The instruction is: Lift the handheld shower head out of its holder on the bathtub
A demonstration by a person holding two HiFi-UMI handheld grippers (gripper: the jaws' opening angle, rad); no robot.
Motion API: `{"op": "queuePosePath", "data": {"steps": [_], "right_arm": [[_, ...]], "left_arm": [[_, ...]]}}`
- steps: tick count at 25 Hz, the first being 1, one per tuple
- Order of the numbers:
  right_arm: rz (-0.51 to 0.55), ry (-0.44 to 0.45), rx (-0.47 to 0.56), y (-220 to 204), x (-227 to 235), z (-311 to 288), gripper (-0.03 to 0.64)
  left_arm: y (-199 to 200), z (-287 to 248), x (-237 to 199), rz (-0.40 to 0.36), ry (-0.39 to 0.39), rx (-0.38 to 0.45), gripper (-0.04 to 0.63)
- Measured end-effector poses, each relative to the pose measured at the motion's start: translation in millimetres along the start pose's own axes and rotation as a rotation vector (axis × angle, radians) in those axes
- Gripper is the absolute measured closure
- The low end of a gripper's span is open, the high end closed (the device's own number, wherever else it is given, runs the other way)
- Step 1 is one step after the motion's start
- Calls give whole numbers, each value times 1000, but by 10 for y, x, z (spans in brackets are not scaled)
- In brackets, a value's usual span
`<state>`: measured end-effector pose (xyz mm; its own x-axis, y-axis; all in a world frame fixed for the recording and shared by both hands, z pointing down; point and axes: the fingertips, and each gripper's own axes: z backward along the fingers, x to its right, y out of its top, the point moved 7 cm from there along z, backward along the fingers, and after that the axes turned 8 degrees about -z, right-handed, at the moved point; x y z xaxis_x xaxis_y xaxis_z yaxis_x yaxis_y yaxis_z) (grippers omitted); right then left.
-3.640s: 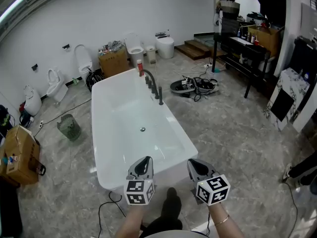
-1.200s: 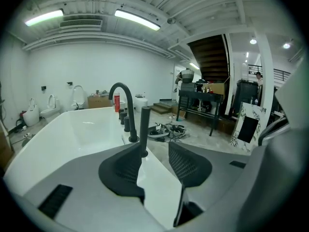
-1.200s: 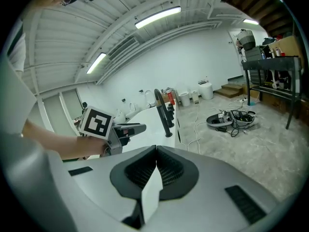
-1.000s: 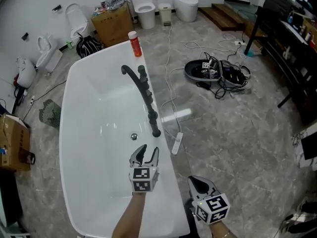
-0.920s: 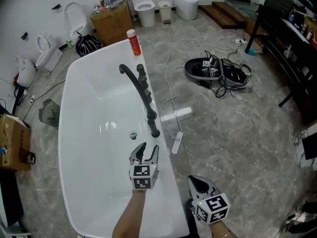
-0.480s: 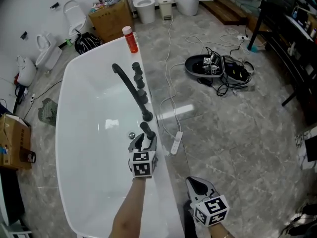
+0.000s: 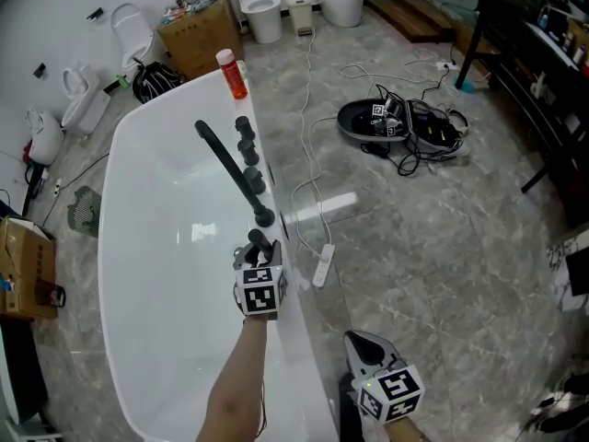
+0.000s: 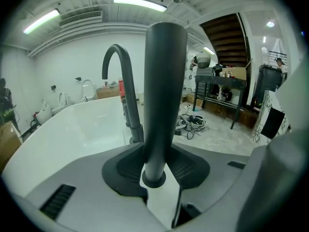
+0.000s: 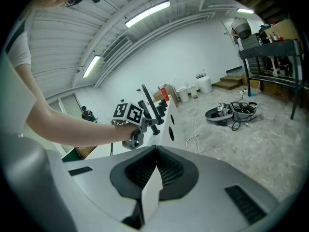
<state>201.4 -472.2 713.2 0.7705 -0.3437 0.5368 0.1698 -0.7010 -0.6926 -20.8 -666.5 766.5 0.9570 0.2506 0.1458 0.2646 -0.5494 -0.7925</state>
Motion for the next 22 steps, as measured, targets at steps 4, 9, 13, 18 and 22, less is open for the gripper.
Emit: {"op": "queuePosePath", "data": {"steps": [4,9,13,18,22], "right_arm": [[-4,0,-2,-14,-45,62,611],[-4,5,7,-60,-166,138,611],[0,12,21,-20,-346,299,611],[5,18,52,66,-640,555,611],[12,21,78,119,-907,808,611]], "left_arm": [[28,60,6,-11,-7,-10,442],[43,242,22,-32,-17,-2,443],[157,538,20,-49,-18,32,443],[420,1003,13,-81,-30,73,443],[667,1424,11,-116,-40,112,445]]}}
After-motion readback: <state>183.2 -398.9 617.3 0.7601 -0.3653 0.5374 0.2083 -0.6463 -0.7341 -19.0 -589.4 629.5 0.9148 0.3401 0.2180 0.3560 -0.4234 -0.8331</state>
